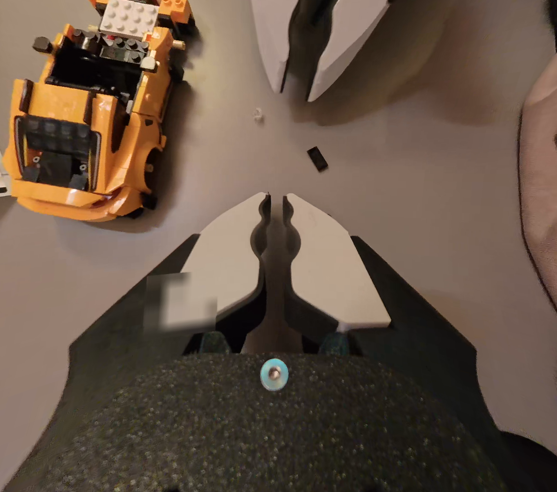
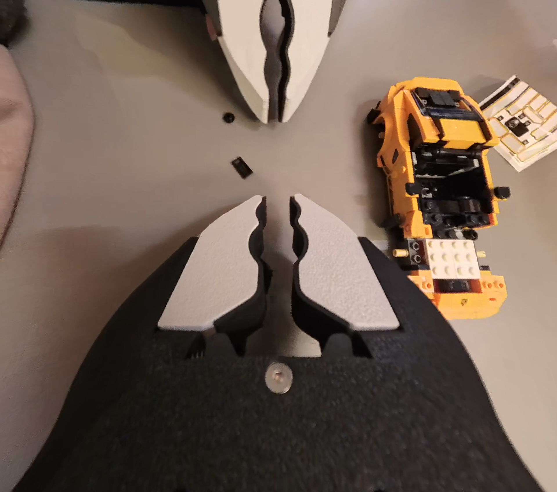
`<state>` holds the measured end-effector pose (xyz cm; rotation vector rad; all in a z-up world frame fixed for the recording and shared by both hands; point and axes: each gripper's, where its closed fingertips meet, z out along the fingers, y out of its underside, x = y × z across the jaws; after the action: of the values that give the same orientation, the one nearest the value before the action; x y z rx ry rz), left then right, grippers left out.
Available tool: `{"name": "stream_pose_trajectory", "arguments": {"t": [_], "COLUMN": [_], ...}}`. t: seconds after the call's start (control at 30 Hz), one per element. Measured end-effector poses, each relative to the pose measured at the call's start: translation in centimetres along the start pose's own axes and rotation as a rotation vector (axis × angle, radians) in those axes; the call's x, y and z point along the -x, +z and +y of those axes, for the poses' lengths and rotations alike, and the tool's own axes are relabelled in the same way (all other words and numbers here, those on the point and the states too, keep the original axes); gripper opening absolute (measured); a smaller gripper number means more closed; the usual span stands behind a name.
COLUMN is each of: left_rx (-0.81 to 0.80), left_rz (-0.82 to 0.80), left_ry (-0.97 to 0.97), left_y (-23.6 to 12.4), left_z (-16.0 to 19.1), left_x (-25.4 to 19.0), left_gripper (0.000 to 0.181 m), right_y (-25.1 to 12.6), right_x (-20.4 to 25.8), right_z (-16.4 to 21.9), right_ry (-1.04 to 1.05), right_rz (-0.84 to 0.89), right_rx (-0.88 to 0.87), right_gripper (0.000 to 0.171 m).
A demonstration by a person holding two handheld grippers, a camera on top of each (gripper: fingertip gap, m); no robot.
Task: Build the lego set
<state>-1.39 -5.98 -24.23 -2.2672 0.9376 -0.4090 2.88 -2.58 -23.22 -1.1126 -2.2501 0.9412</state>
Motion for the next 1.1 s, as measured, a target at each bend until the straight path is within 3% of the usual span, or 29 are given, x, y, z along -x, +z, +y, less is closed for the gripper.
{"name": "stream_pose_trajectory", "arguments": {"t": [0.23, 0.5, 0.87, 1.1], "left_rx": [-0.033, -0.012, 0.033, 0.030], "left_rz": [0.031, 0.082, 0.057, 0.055], "left_ry": [-0.005, -0.045, -0.034, -0.013], "left_y": [0.3, 1.7, 2.3, 2.3], "left_z": [-1.0, -1.9, -1.3, -1.2], "left_x": [-1.1, -3.2, -2.8, -2.6], "left_gripper": [0.008, 0.023, 0.015, 0.008], "right_y": [0.5, 0.9, 1.1, 1.0], "right_x": [-2.3, -2.7, -2.0, 1.0], "right_z": [1.1, 1.4, 1.5, -0.9], "right_ry": [0.015, 0.014, -0.012, -0.087], "right_rz": [0.062, 0.030, -0.064, -0.171], "right_rx": [0.079, 0.129, 0.197, 0.070], "right_gripper": [0.012, 0.012, 0.007, 0.007]}}
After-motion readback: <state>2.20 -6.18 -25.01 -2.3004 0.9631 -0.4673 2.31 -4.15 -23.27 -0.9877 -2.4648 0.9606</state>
